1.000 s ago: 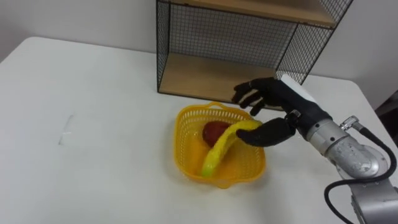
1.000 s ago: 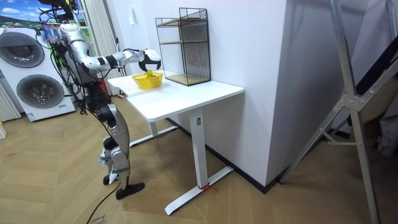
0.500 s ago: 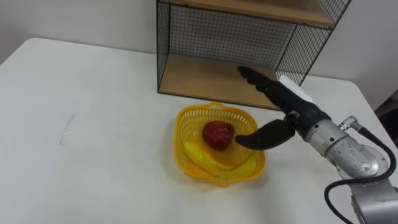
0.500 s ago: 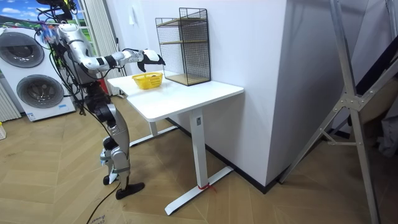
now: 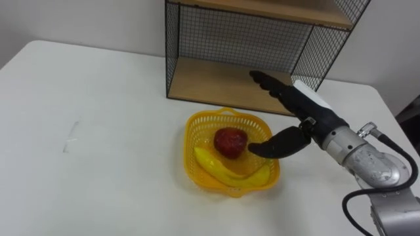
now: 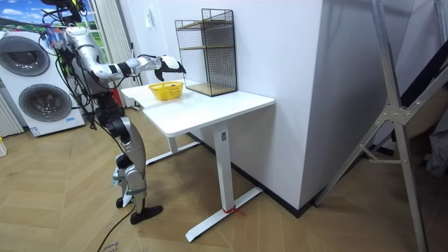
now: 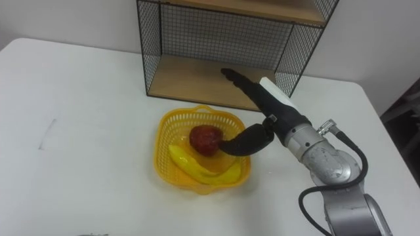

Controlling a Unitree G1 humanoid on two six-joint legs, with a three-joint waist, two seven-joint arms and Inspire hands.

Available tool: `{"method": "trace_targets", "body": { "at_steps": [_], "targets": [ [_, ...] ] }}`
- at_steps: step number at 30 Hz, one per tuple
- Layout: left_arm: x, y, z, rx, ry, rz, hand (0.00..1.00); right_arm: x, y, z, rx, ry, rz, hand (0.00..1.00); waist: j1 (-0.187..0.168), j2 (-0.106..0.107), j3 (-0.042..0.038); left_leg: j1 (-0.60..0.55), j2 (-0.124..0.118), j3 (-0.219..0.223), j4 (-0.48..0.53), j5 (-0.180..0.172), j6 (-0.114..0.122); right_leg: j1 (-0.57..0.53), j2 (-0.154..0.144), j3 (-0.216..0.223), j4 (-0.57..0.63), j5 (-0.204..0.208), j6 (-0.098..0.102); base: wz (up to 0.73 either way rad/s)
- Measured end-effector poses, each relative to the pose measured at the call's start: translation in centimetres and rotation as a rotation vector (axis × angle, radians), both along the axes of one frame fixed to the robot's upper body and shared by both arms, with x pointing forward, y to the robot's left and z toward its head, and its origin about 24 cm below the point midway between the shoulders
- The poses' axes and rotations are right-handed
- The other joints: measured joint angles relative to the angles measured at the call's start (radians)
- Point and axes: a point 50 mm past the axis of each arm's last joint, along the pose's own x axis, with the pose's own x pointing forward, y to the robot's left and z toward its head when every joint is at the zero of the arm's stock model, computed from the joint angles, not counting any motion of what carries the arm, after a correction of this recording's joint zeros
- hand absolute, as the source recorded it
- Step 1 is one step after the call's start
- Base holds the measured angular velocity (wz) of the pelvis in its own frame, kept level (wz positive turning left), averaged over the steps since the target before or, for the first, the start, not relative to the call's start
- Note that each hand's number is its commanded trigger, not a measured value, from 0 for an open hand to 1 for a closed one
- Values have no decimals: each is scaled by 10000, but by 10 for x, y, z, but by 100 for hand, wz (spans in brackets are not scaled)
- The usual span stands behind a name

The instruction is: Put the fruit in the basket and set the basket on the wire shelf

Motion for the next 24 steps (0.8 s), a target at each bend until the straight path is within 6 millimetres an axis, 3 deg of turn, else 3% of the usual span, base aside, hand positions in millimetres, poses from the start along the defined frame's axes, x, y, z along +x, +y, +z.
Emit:
{"method": "trace_targets", "body": {
  "at_steps": [7,13,19,24],
  "targets": [
    [3,-4,-1,-70,24,-352,0,0,-1,1,210,-78,-134,0,-99,-13,-12,-20,-8,3,-3,0,1,-10,-11,-4,-4,0,1,0],
    [-10,-3,-2,-27,35,264,0,0,-3,4,2568,-352,-874,0,-268,-31,-30,6,-5,6,-2,-1,2,29,-8,2,-26,0,1,0],
    [-32,-2,-3,-54,-338,2810,0,-10,-21,-1,4348,-470,-2372,0,-257,212,-10,86,-2,4,-32,-4,2,94,-9,-6,-30,0,1,0],
    [-56,5,1,852,-1350,7337,0,-19,-37,-8,5008,-633,-3950,0,-254,636,-5,98,-4,27,-40,0,-3,80,-18,-1,-15,0,1,0]
  ]
}}
